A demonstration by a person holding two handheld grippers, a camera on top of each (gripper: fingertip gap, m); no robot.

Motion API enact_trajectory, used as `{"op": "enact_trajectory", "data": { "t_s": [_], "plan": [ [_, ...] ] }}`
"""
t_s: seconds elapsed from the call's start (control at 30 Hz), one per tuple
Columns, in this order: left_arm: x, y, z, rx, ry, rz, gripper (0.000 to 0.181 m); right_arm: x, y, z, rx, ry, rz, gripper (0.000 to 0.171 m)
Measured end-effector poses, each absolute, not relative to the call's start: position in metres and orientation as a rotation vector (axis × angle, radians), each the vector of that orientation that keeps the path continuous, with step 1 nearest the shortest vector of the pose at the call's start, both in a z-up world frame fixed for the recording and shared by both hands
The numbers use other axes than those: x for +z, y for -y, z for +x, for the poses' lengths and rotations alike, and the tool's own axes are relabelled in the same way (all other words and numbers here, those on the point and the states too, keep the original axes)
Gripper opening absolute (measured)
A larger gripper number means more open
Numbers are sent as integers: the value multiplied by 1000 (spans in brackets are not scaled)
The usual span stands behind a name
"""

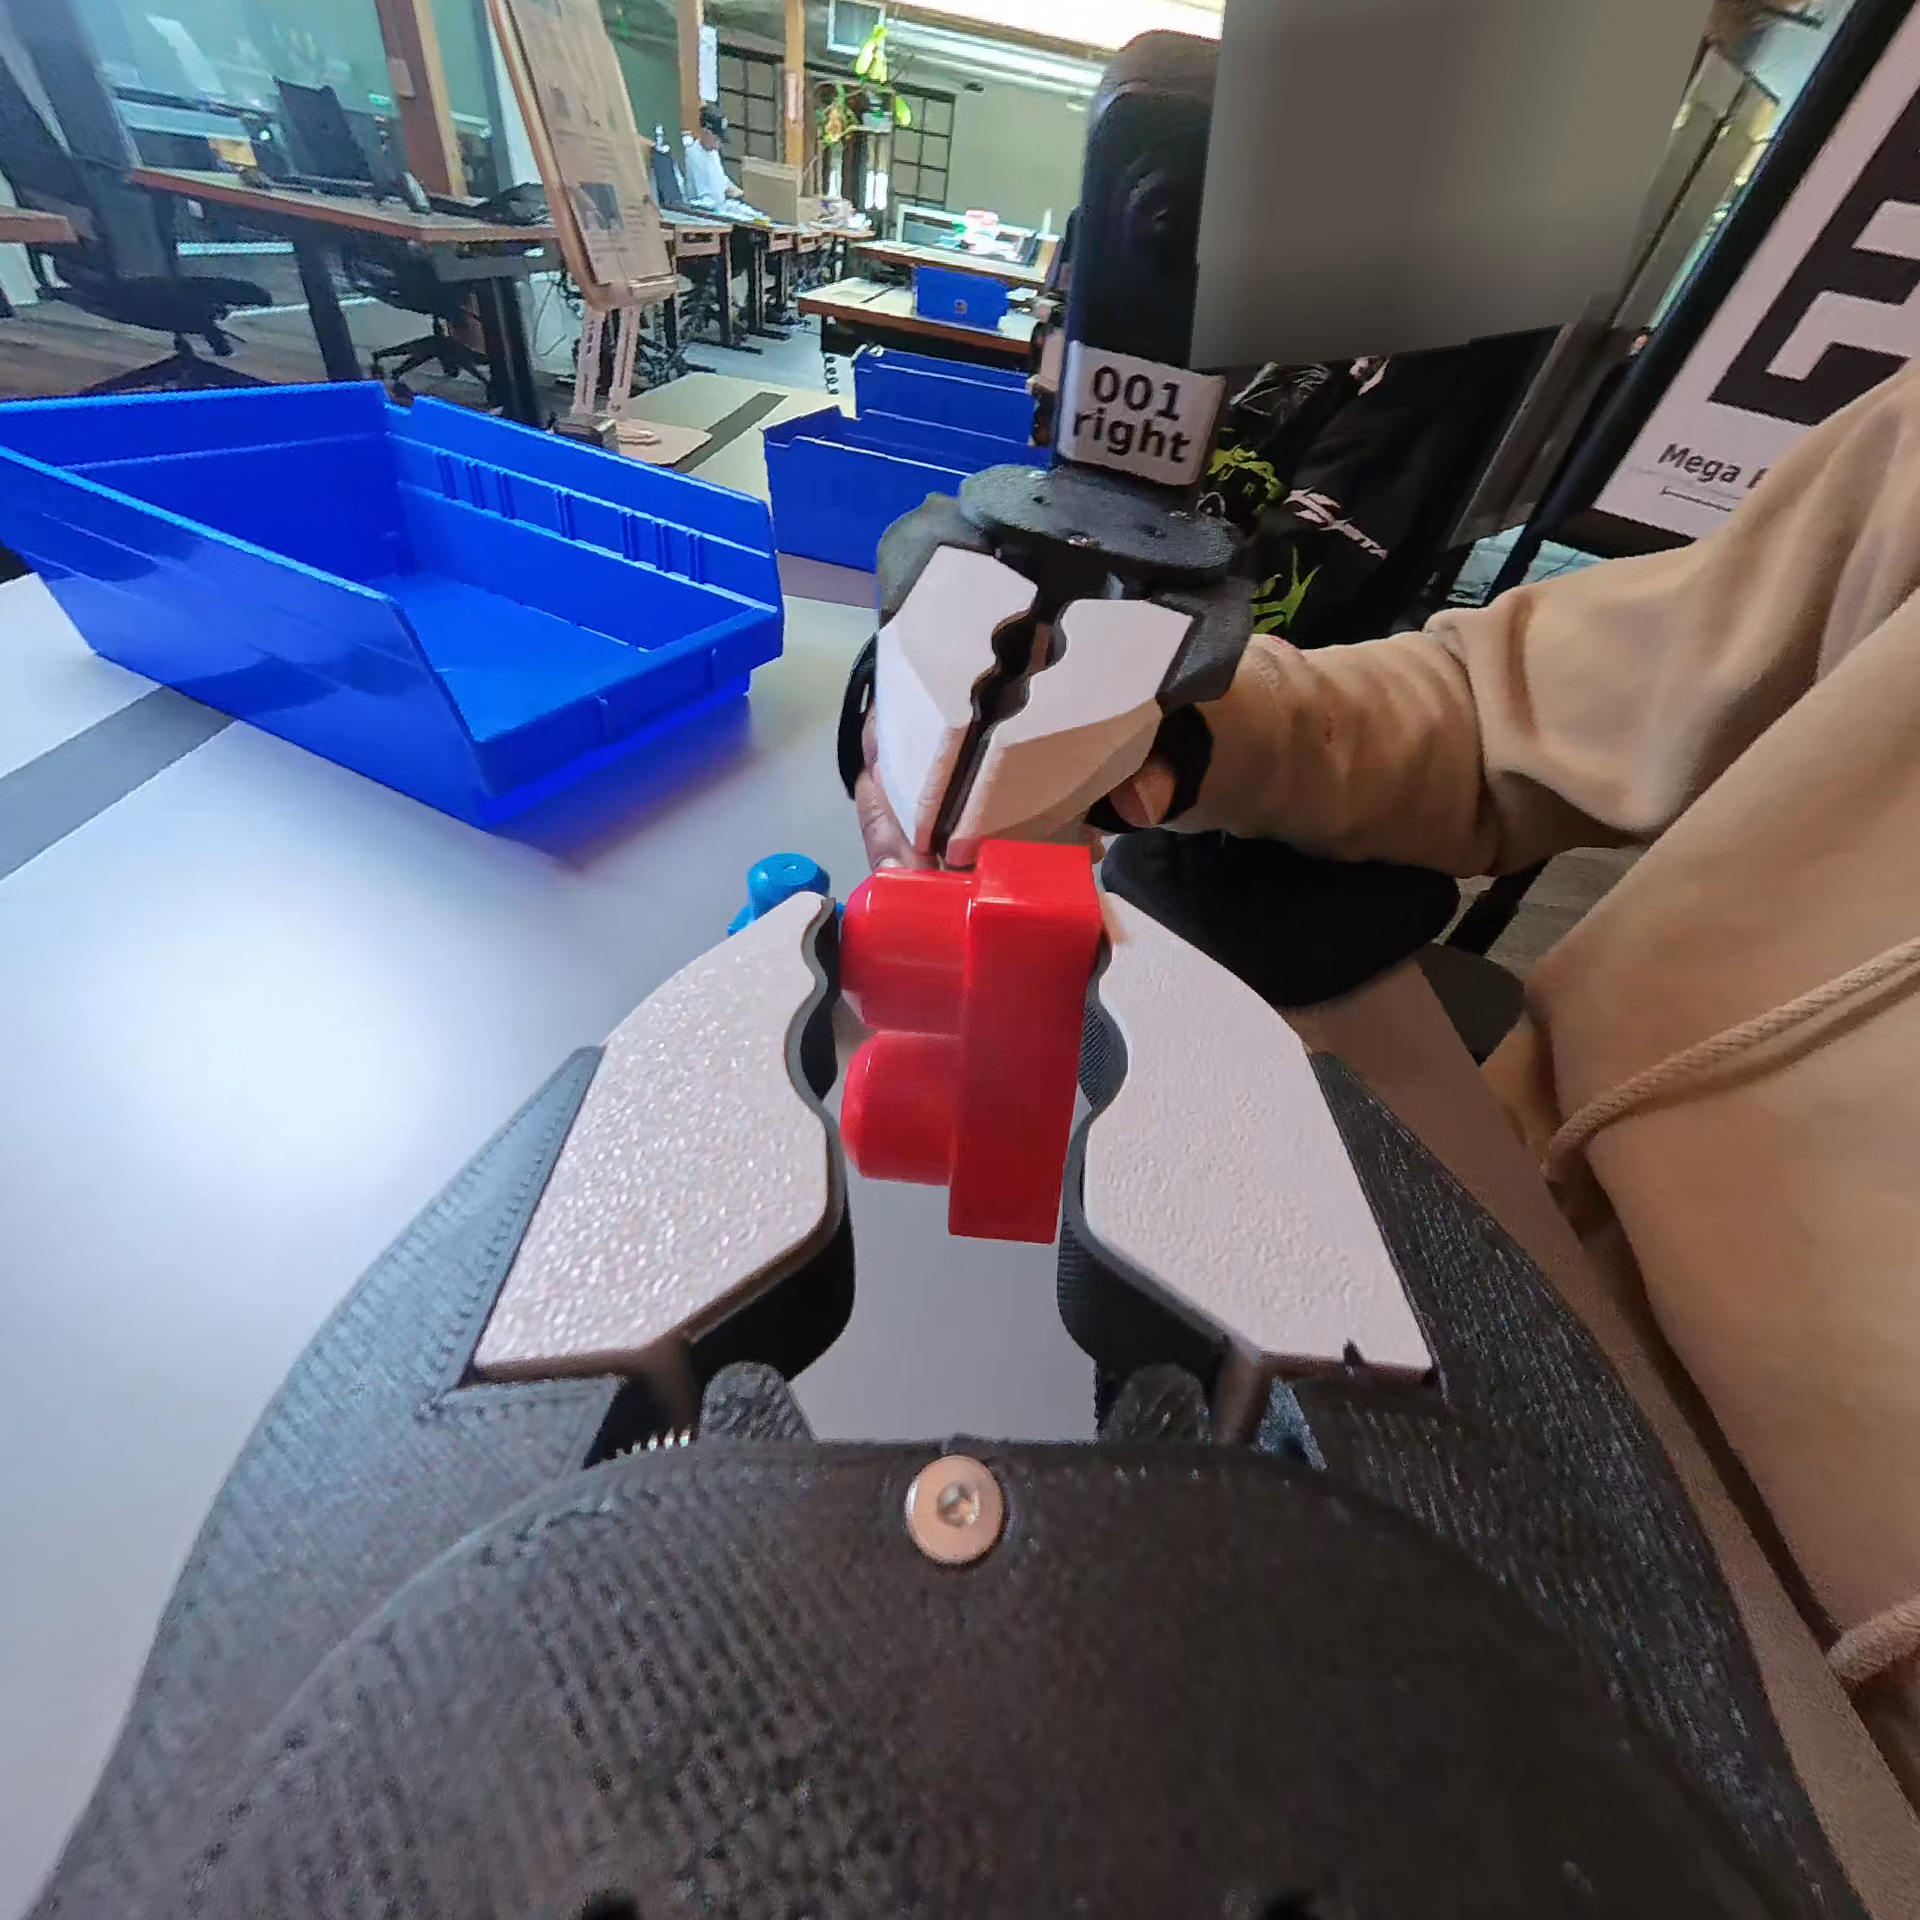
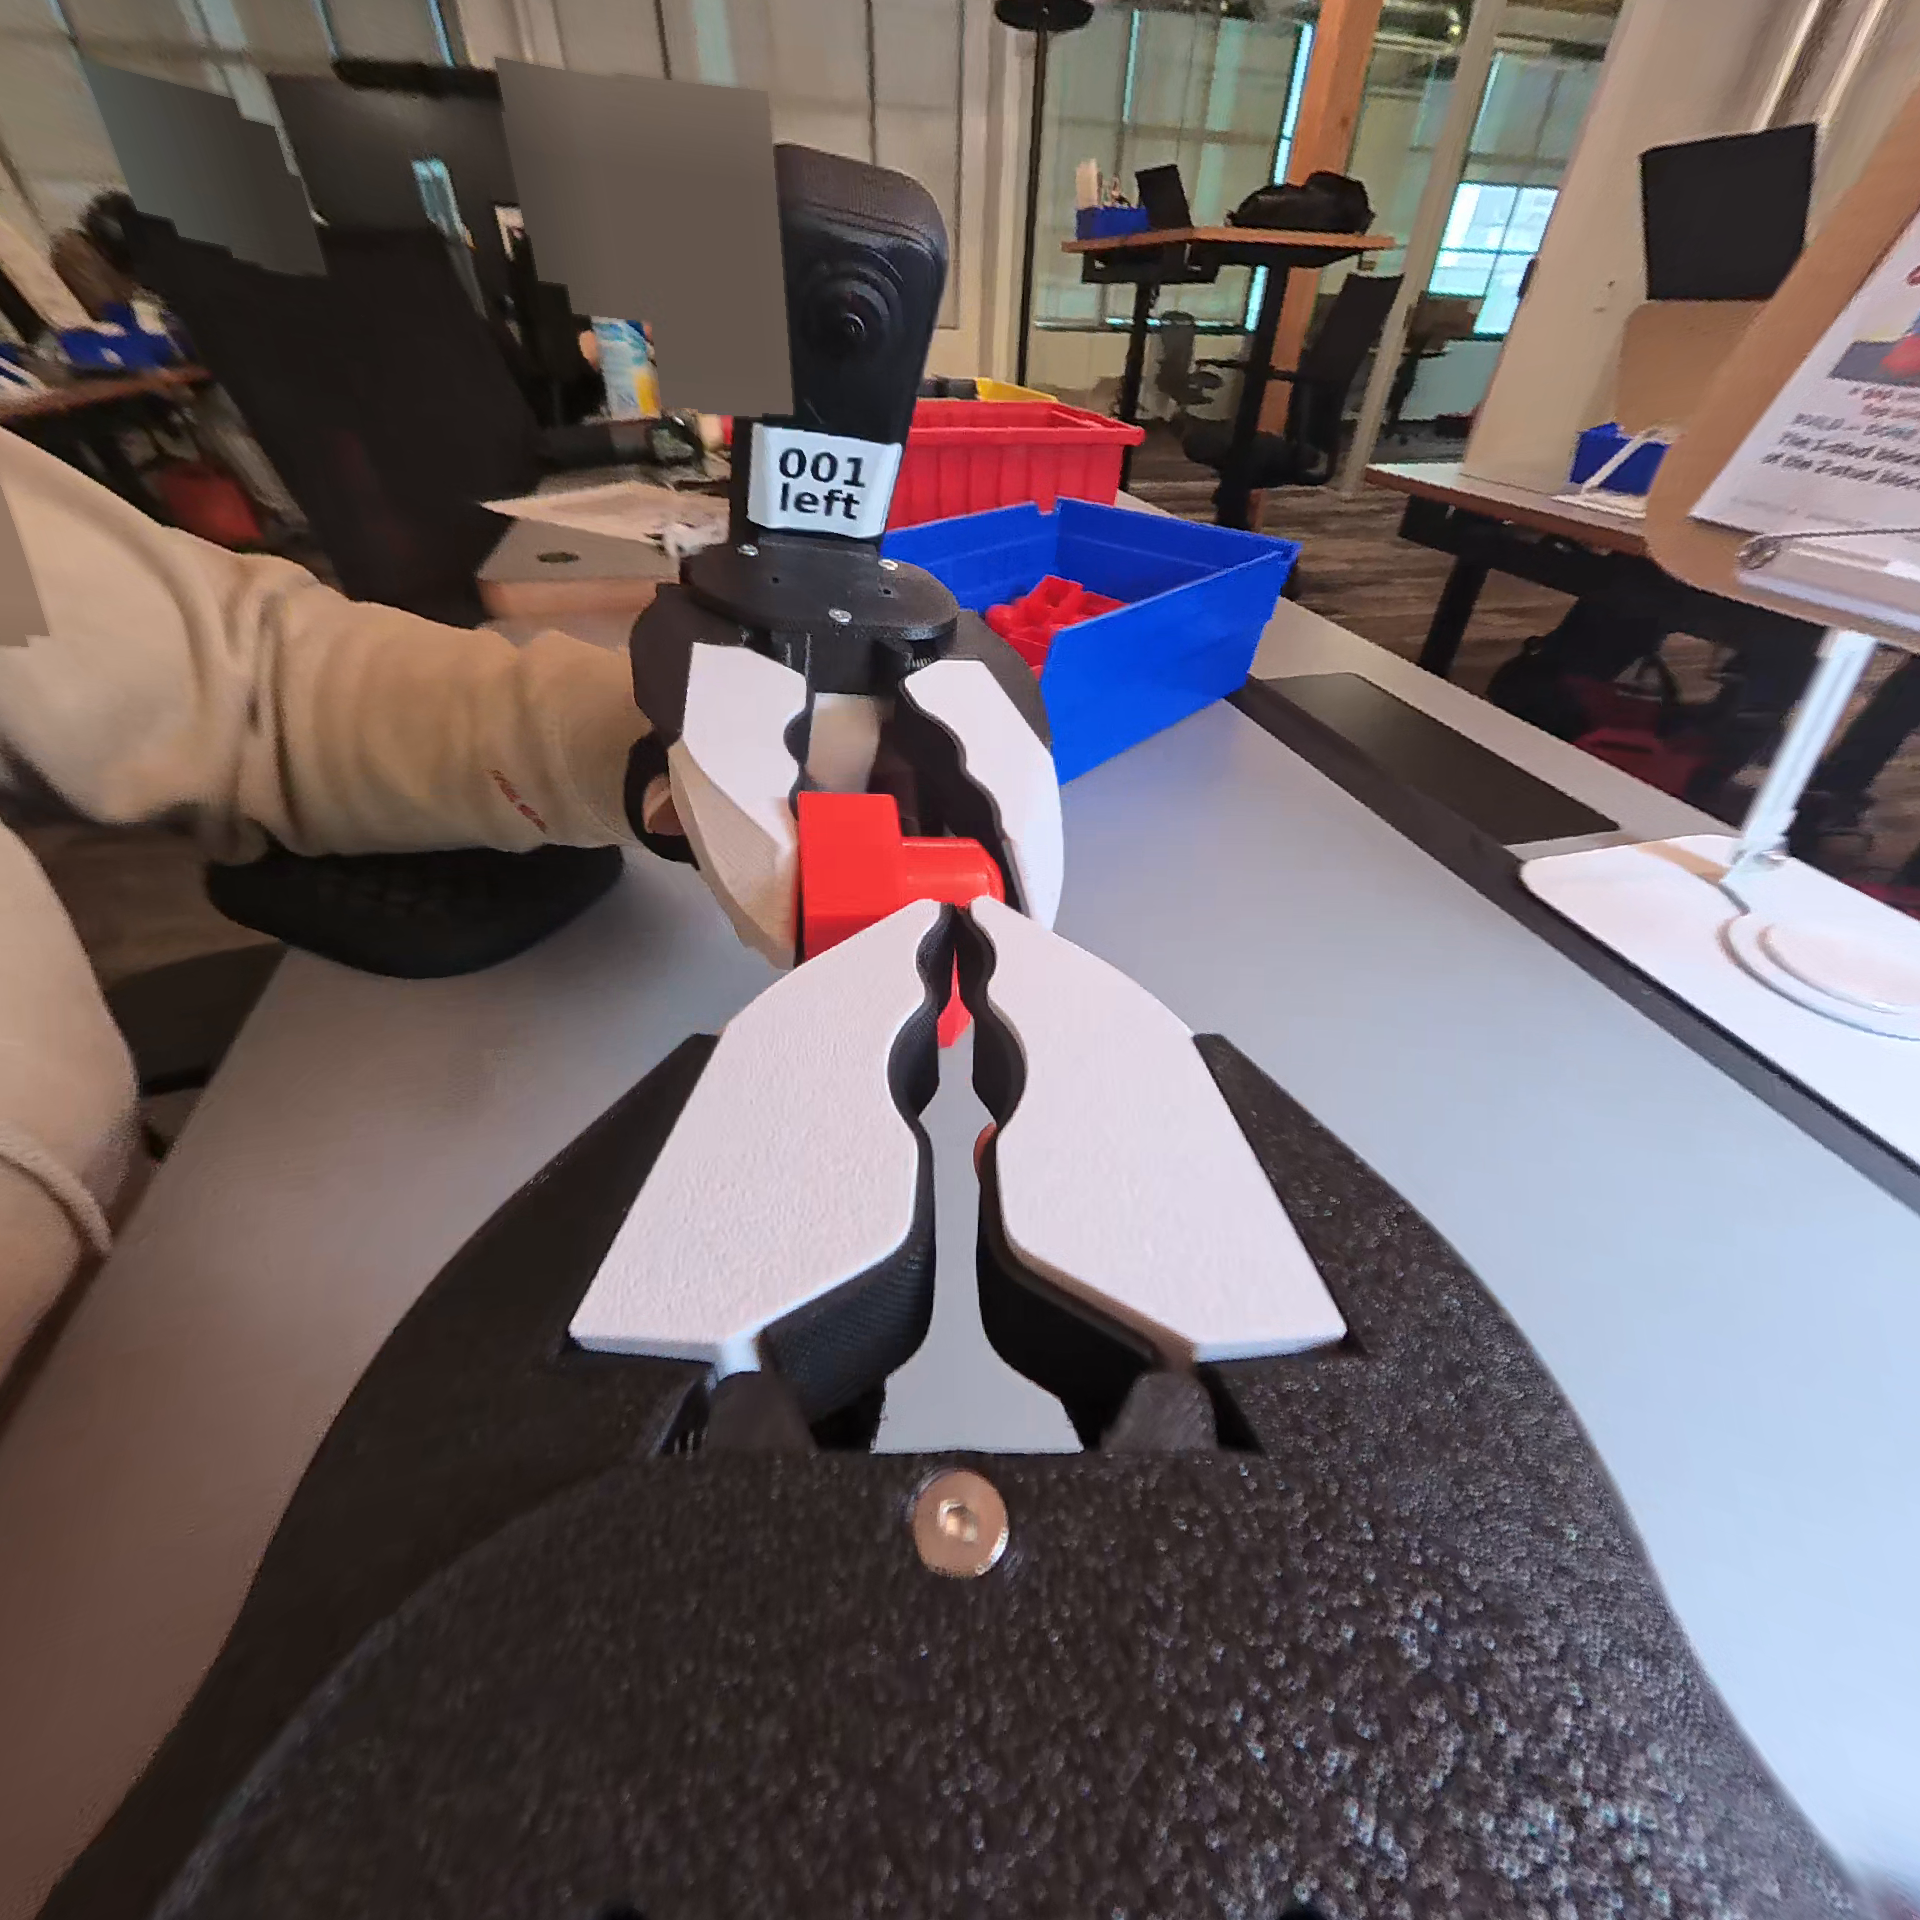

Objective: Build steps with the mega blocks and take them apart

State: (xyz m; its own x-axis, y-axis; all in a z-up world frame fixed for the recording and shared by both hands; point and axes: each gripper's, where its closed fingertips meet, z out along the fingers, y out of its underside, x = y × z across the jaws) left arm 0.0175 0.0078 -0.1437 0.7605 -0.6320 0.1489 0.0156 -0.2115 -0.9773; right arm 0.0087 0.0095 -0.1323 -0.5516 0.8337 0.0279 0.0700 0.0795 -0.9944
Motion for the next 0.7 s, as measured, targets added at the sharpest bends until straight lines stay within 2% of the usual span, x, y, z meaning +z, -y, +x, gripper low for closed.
{"op": "enact_trajectory", "data": {
  "t_s": [0.17,0.37,0.5,0.63,0.7],
  "plan": [
    [-157,-7,15,-633,-509,-1747,43,-137,-11,8,1528,1748,-923,3],
    [-132,0,14,-677,-503,-1605,44,-143,-8,15,1689,1841,-998,39],
    [-95,22,38,-840,-569,-1365,43,-142,23,29,2086,1916,-980,51],
    [-76,37,62,-985,-625,-1224,43,-112,55,51,2696,1848,-847,53],
    [-67,45,68,-1030,-639,-1172,43,-102,61,59,2834,1804,-776,40]
  ]
}}
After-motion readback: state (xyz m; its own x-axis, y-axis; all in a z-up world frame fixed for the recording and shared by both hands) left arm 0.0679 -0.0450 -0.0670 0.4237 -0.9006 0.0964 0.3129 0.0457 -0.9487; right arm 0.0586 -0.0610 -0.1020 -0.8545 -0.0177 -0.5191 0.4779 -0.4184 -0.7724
